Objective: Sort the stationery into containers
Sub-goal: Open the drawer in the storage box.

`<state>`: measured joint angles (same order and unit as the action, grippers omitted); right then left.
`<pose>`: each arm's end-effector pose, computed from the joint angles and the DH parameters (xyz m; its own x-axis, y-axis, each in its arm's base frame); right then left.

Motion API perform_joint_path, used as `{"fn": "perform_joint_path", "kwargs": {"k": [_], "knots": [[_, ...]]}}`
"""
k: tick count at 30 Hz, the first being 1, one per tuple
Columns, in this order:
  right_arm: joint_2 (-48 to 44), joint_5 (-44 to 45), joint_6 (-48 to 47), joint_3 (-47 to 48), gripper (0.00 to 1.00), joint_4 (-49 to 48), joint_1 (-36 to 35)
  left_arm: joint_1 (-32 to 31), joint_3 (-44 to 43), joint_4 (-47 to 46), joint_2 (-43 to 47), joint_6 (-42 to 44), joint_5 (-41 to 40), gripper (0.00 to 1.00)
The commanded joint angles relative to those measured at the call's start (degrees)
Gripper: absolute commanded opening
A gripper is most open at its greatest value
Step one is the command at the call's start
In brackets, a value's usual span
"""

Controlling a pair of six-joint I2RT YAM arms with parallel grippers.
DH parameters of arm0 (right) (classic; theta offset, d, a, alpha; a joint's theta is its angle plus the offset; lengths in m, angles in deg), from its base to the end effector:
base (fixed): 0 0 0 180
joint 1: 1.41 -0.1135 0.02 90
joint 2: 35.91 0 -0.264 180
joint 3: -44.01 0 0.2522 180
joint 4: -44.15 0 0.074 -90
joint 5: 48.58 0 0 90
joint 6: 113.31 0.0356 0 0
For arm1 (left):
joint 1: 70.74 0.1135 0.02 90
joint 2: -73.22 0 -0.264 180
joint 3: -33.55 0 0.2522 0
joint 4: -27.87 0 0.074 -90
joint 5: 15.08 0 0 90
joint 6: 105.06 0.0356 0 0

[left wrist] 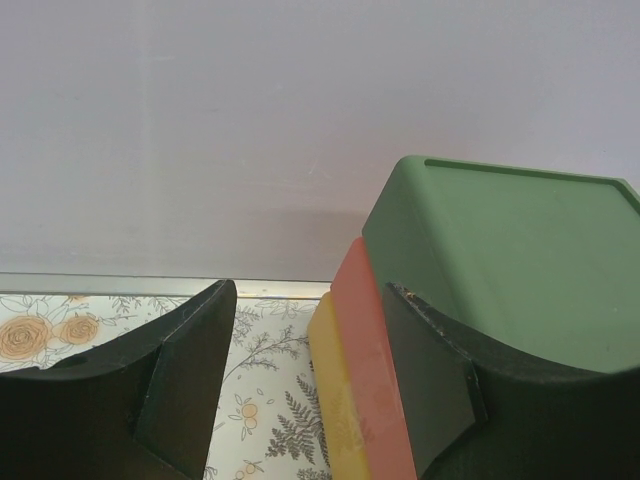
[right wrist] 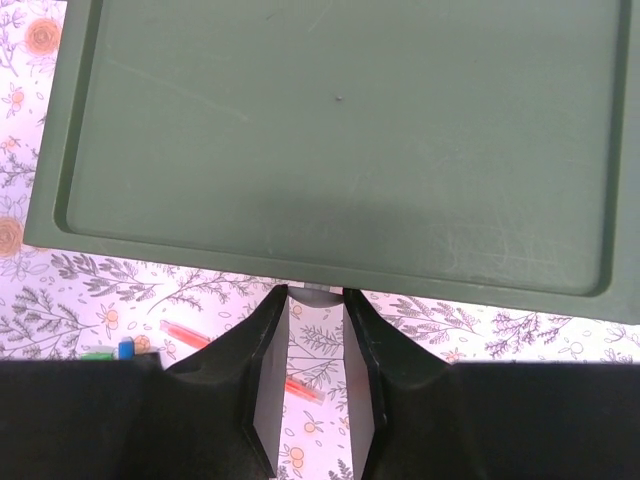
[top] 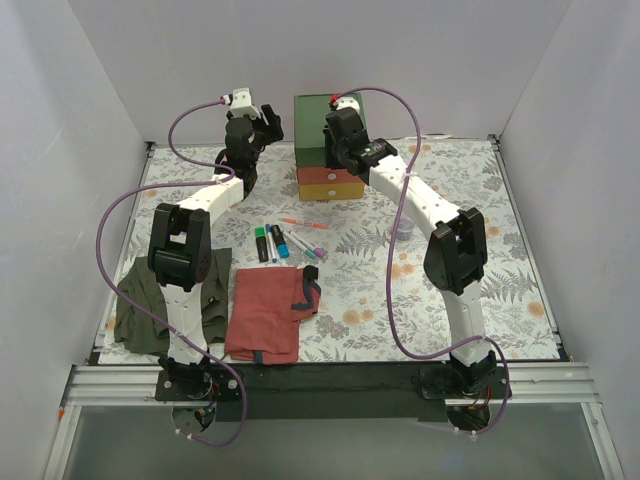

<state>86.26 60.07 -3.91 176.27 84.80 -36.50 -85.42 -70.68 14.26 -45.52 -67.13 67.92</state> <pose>0.4170 0.2791 0.3264 -0.4985 0.0344 -0.8662 -0.1630 0.9777 0.1327 0.4852 -0.1226 0.2801 -0.1148 -0.7792 -0.6161 0.0702 0.6123 -0.7875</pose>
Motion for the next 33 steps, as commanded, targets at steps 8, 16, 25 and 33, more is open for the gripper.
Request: {"fn": "perform_joint_path", "kwargs": {"k": [8,16,25,33], "knots": [[-2.4,2.2,1.3,0.8,0.01,-3.8,0.1,0.3,-0.3,0.6,4.0,-0.6,0.5,0.6],[-7.0,1.4,2.4,-4.9,0.01,-1.9,-2.1,0.4,-0.8,0.1,3.5,-1.2,0.3,0.6],[-9.2,0.6,2.4,-7.2,0.01,-1.1,-3.8,-1.1,0.7,-0.7,5.0,-0.2,-0.6,0.6],[-12.4,1.1,3.6,-12.6,0.01,-0.1,-5.6,-1.5,2.8,-1.7,6.5,0.3,-1.0,0.6]]}}
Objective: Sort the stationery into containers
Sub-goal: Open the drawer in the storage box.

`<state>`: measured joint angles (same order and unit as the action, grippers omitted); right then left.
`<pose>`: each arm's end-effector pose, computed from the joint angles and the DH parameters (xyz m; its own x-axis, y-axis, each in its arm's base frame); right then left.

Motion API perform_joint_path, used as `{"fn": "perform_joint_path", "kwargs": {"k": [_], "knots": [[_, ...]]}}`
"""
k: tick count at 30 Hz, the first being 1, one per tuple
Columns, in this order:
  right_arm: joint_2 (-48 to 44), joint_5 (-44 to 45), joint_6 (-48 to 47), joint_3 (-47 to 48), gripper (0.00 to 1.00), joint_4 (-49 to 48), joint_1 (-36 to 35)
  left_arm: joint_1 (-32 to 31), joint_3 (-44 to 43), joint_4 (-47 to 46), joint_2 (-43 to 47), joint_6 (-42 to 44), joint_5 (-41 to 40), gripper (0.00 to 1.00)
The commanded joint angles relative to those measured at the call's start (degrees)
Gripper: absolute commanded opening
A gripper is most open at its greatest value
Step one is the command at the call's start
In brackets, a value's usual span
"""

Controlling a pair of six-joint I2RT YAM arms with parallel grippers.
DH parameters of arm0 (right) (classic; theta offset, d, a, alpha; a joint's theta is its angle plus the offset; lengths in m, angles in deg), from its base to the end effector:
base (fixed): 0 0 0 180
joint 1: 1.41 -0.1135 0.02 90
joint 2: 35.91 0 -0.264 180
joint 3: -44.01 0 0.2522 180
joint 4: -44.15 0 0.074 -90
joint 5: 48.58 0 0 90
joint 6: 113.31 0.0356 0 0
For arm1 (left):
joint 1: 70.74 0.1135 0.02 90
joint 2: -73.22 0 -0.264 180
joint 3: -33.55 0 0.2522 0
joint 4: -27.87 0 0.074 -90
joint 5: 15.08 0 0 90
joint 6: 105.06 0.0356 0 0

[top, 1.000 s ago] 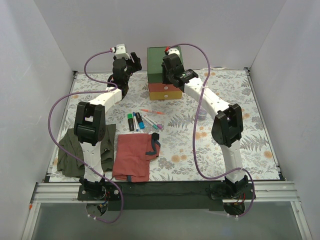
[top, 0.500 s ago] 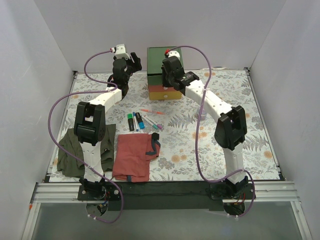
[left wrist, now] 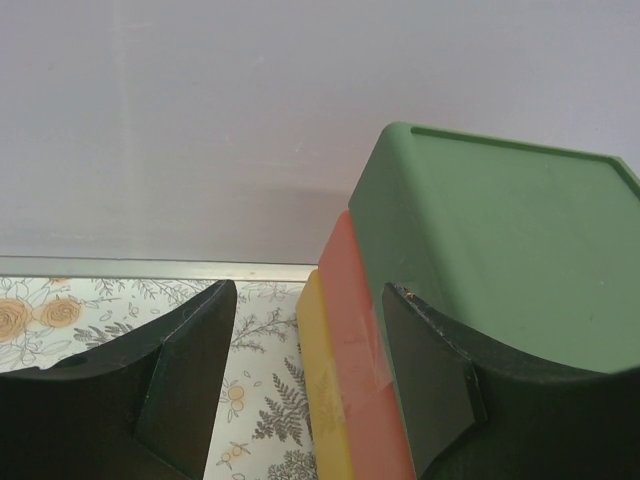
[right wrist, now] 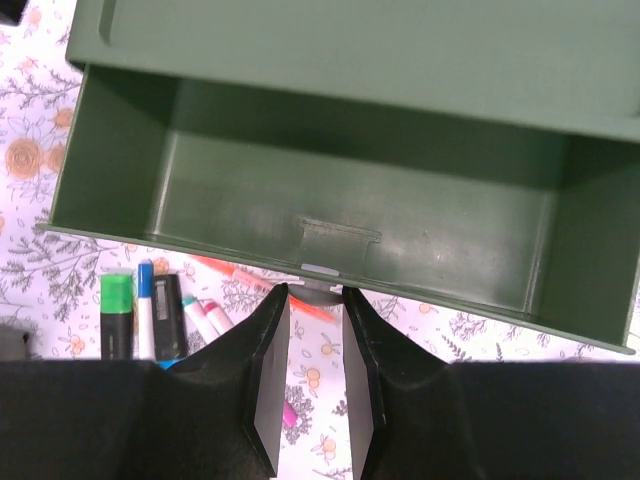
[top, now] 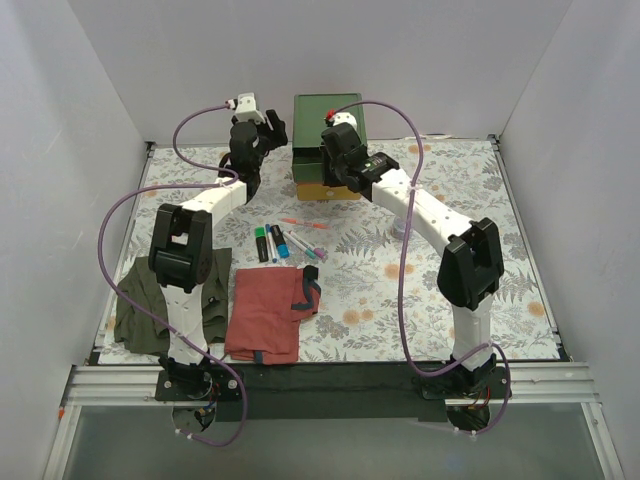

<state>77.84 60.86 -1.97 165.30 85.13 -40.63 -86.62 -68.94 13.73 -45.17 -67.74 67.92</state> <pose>0.3686 0.2855 0.3290 -0.5363 0.0052 -0.8440 -0.1996 0.9708 0.1328 0.4796 -0.1319 0.2733 -0.1407 -0.7806 -0.6090 0.0701 0.6057 -0.7926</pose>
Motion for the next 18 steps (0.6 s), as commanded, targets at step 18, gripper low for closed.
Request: {"fn": "perform_joint_path", "kwargs": {"k": [18], "knots": [[-6.1,0.7,2.0,-3.5,0.01,0.4,-5.4,-0.4,5.1,-2.7,10.9,3.3,-2.1,0.6]]}}
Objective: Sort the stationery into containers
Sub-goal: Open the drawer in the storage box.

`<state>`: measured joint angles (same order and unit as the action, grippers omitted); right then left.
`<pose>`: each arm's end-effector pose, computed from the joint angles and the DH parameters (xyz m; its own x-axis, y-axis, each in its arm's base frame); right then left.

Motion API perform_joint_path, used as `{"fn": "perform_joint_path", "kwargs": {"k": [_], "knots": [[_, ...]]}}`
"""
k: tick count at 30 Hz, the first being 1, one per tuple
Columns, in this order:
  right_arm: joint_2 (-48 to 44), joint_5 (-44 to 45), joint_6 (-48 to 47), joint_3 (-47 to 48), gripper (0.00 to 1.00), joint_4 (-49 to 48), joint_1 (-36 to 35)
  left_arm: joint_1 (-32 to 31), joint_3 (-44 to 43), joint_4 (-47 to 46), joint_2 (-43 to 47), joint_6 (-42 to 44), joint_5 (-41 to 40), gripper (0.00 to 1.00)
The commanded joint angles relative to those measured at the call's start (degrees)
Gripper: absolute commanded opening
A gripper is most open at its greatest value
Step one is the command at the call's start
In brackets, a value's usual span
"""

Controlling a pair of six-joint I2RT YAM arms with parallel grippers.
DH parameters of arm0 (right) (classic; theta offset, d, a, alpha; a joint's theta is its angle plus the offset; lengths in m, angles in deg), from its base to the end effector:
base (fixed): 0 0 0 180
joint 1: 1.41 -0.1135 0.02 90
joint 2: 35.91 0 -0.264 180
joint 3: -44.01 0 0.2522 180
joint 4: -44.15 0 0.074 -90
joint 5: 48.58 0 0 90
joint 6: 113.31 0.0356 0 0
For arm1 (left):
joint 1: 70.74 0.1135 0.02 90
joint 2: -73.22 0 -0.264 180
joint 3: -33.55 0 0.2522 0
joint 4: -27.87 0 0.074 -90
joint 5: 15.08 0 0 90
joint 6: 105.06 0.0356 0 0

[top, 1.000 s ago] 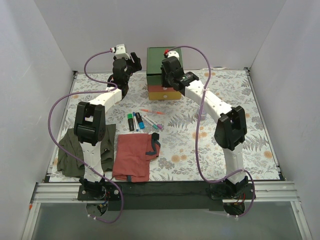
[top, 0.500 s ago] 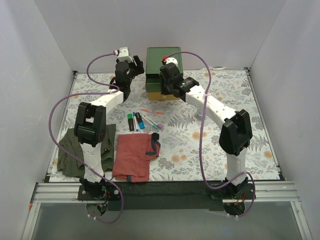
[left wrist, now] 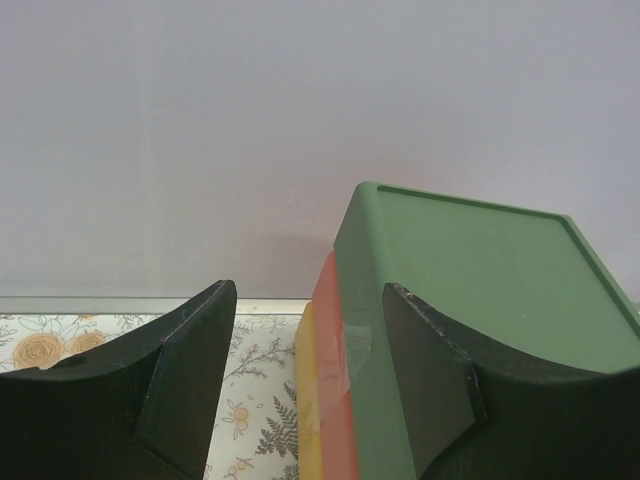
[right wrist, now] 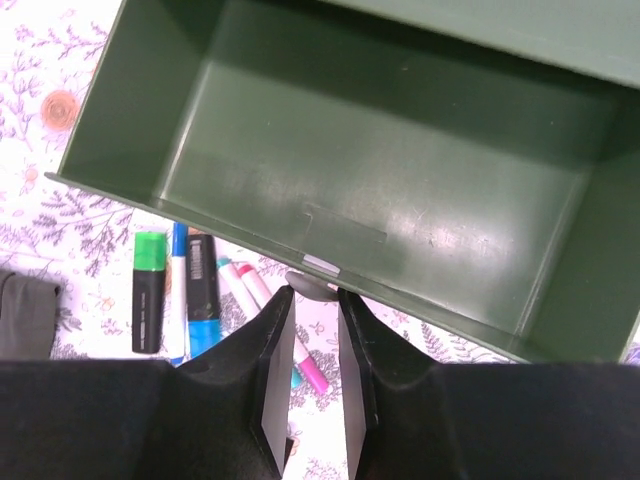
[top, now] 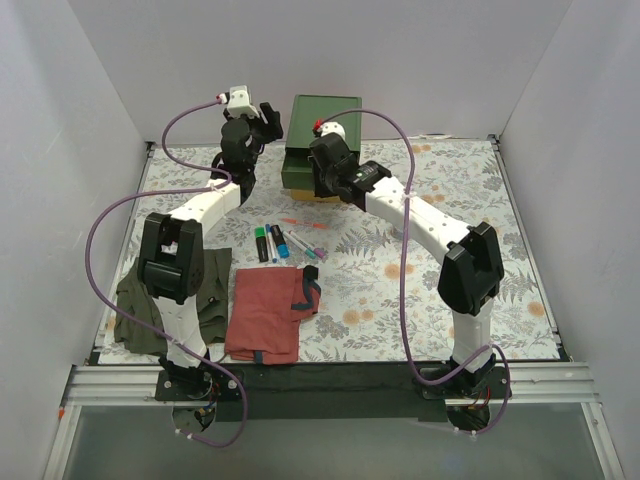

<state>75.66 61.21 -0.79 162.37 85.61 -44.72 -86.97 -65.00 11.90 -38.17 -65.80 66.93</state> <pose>0.3400 0.3040 0.3277 -0.5520 -0.0251 -0.8335 -0.2505 0.9584 0.1371 0.4539 -0.1270 0.3092 -0.0779 -0.7759 -0.6260 0.1314 0.6145 -0.7779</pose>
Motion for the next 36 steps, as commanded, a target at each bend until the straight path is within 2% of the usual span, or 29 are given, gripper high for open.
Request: {"fn": "perform_joint_path", "kwargs": {"k": [1,9,10,11,12,13,16,20,22,26,29,32,35,36], "knots": [[-4.3,0.3,0.9,-0.9,0.01,0.0,-1.5,-0.1,1.2,-0.8,3.9,1.4,-1.3,0.6],[-6.5,1.9,1.2,-5.2,0.01,0.2,-3.2,-0.6,1.2,-1.5,4.1,2.0,-1.4,0.6],[-6.8,2.0,1.2,-5.6,0.05,0.2,-3.3,-0.5,1.3,-1.5,4.2,2.0,-1.2,0.6],[-7.1,2.2,1.3,-5.9,0.22,0.1,-3.3,-0.6,1.4,-1.5,4.3,1.9,-1.2,0.6],[-7.5,2.4,1.2,-6.3,0.3,0.1,-3.3,-0.5,1.4,-1.5,4.3,1.8,-0.9,0.6],[-7.7,2.4,1.1,-6.5,0.42,0.1,-3.3,-0.5,1.2,-1.3,4.3,1.9,-0.8,0.6],[-8.4,0.8,-0.9,-6.6,0.55,-0.4,-3.1,-0.5,0.9,-1.1,4.5,2.2,-1.0,0.61],[-9.6,-3.8,-5.5,-5.9,0.66,-0.5,-2.9,-0.2,0.5,-1.6,5.2,3.7,-1.4,0.64],[-11.5,-9.1,-9.6,-6.0,0.71,0.1,-2.0,0.1,-0.6,-0.8,5.6,4.1,-2.1,0.65],[-17.8,-14.9,-16.1,-7.6,0.73,5.5,-0.3,3.0,-1.9,2.7,8.1,4.2,-2.7,0.7],[-23.5,-16.3,-20.7,-11.6,0.73,7.9,2.2,5.9,-0.4,7.3,10.2,2.9,-2.0,0.72],[-28.1,-16.1,-24.7,-15.7,0.74,8.1,7.5,9.3,2.1,11.9,13.6,0.4,-1.5,0.73],[-29.9,-22.7,-29.1,-18.4,0.77,8.6,18.5,13.5,3.8,17.8,16.2,-2.1,1.3,0.73],[-29.9,-29.4,-36.6,-19.0,0.8,9.2,23.4,14.7,4.5,19.8,16.7,-3.0,4.1,0.74]]}}
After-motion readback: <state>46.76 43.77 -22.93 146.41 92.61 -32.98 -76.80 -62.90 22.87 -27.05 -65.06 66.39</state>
